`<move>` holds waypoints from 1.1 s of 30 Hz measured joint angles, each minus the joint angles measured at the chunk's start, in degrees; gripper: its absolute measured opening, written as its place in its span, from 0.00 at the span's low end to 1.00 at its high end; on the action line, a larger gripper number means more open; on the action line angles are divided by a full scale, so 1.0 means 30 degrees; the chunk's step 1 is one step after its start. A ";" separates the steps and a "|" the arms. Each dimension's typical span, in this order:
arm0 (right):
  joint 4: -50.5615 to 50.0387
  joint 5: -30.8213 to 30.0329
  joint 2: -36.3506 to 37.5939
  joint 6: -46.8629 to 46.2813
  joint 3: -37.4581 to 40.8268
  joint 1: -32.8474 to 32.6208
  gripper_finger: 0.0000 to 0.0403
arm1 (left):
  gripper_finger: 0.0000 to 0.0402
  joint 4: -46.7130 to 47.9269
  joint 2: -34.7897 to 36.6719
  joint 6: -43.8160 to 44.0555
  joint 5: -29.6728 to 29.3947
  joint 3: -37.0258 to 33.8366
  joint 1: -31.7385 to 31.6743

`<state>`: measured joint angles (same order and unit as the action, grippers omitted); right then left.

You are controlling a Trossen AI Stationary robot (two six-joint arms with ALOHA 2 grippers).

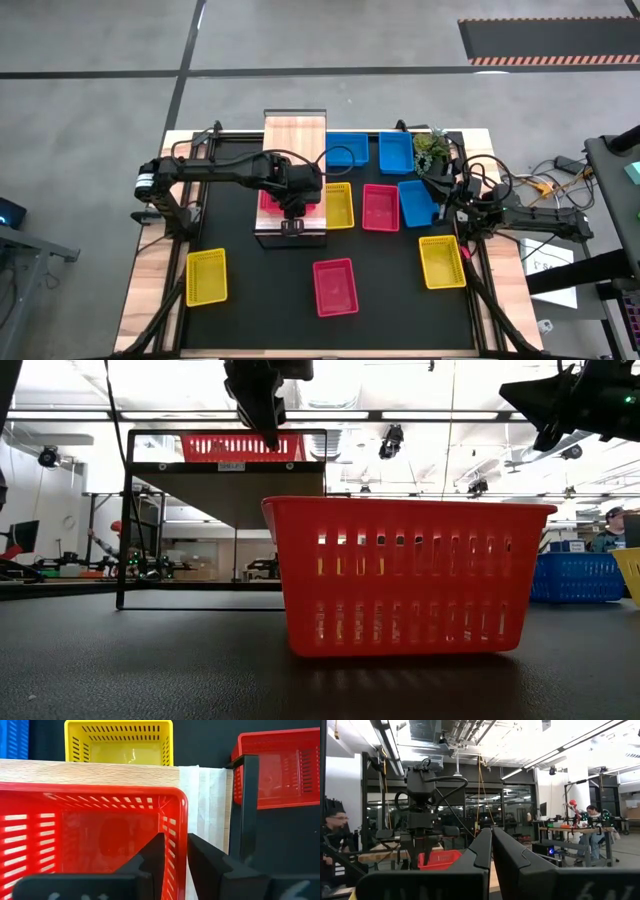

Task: Stack baskets on shelf by color
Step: Put the bottom left red bin on the shelf, then put the middle yellow bin on the shelf

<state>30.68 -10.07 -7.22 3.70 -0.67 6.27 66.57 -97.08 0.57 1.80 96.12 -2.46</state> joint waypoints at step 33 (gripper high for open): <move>0.0679 0.3013 -0.0513 -0.0362 0.0007 -0.0004 0.02 | 0.17 -0.7483 0.3186 -0.3370 -0.1207 -0.1925 0.1772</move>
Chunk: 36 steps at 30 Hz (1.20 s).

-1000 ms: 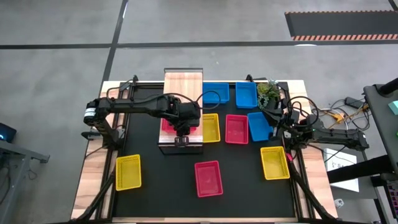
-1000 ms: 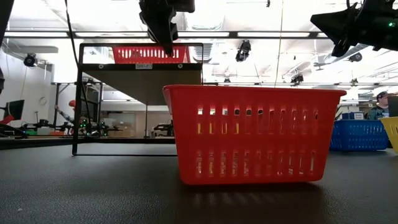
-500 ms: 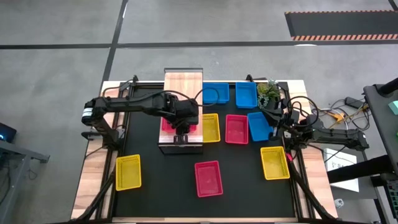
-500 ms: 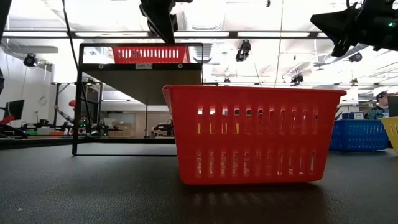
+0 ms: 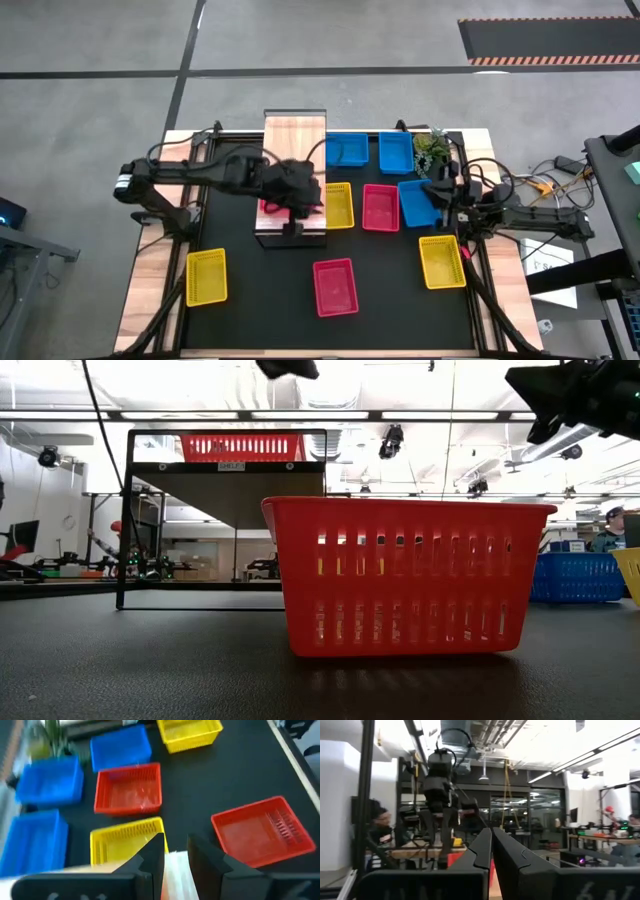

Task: Stack baskets on shelf by color
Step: Put the middle yellow bin on the shelf

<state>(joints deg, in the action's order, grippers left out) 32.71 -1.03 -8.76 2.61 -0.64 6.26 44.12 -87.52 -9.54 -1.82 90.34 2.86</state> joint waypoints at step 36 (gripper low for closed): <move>-1.8548 -0.2486 -1.9713 0.6341 -1.7785 0.0236 0.17 | 0.17 -2.3353 1.0937 -1.0089 -0.8895 -1.6515 0.2453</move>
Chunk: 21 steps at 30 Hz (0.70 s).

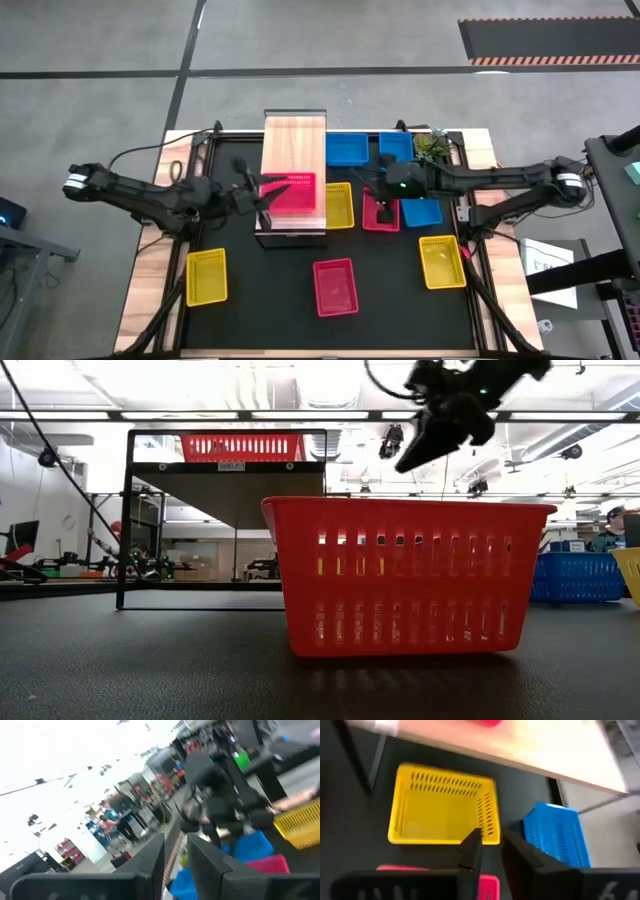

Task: Stack baskets on shelf by color
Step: Put the middle yellow bin on the shelf

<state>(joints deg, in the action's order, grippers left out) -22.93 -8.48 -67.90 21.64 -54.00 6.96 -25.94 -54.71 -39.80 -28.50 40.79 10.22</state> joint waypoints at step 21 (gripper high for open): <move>-0.7720 -0.0170 -0.9963 1.3182 -0.7330 0.0432 0.34 | 0.17 0.0605 0.0526 -0.0042 0.0040 -0.0189 0.0015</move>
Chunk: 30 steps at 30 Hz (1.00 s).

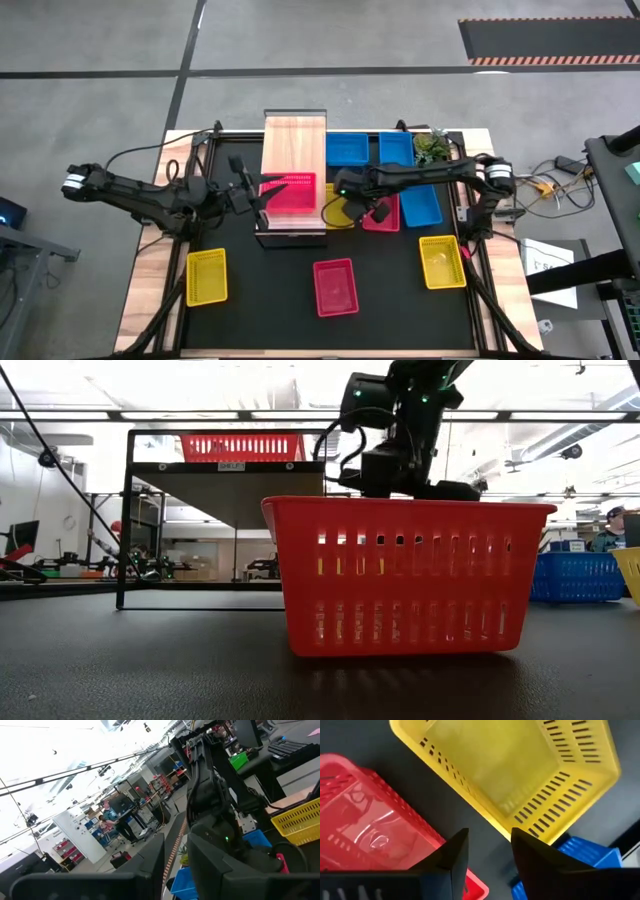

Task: Stack baskets on shelf by color
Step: Put the middle yellow bin on the shelf

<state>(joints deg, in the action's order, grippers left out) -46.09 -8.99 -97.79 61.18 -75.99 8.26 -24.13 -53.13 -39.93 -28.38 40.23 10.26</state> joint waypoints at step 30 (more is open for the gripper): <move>0.0678 0.1148 -0.0548 0.3973 -0.0290 0.0515 0.33 | 0.17 0.0242 0.0235 -0.0493 0.0007 -0.0080 -0.0007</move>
<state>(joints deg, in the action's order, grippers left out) -44.06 -5.55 -99.44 73.10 -76.86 9.80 -23.40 -52.42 -41.41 -28.36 39.99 10.24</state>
